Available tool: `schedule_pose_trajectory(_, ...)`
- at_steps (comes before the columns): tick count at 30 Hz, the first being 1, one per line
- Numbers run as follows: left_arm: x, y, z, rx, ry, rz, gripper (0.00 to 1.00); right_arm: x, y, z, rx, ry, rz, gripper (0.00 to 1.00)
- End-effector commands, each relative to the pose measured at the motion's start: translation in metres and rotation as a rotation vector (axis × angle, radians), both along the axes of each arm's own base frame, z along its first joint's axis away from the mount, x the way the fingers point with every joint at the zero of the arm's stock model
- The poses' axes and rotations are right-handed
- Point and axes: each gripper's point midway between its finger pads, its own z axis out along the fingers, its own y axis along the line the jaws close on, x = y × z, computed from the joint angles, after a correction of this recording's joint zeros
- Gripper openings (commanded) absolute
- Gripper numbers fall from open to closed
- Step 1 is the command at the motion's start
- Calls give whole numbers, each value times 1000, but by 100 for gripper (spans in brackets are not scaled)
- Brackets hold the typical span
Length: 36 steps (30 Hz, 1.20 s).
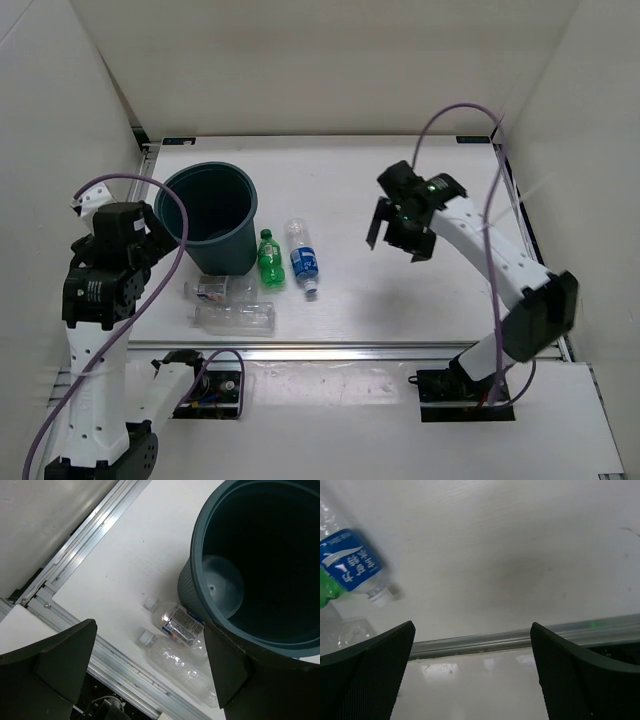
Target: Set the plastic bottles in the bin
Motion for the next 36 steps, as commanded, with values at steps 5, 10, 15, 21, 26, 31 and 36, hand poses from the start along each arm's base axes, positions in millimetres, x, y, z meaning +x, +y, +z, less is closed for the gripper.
schedule_pose_trajectory(5, 1, -5, -23, -19, 45, -19, 99, 51, 103, 15, 186, -14, 374, 100)
schedule_pose_trajectory(10, 3, -9, -30, -40, 70, -28, 99, 65, 164, 6, 417, -35, 594, 100)
schedule_pose_trajectory(15, 0, -9, -21, -54, 56, -9, 99, 76, 183, -37, 390, 18, 655, 100)
schedule_pose_trajectory(21, -19, 0, -19, -35, -13, 33, 99, 90, 209, -69, 475, 89, 654, 100)
schedule_pose_trajectory(26, -31, 4, -8, -20, -106, 32, 99, 91, 220, -100, 510, 170, 629, 100)
schedule_pose_trajectory(31, -43, 7, -8, 0, -119, 30, 99, 87, 222, -134, 511, 248, 608, 100)
schedule_pose_trajectory(36, -45, 7, -10, 1, -106, 31, 99, 75, 229, -146, 594, 296, 634, 81)
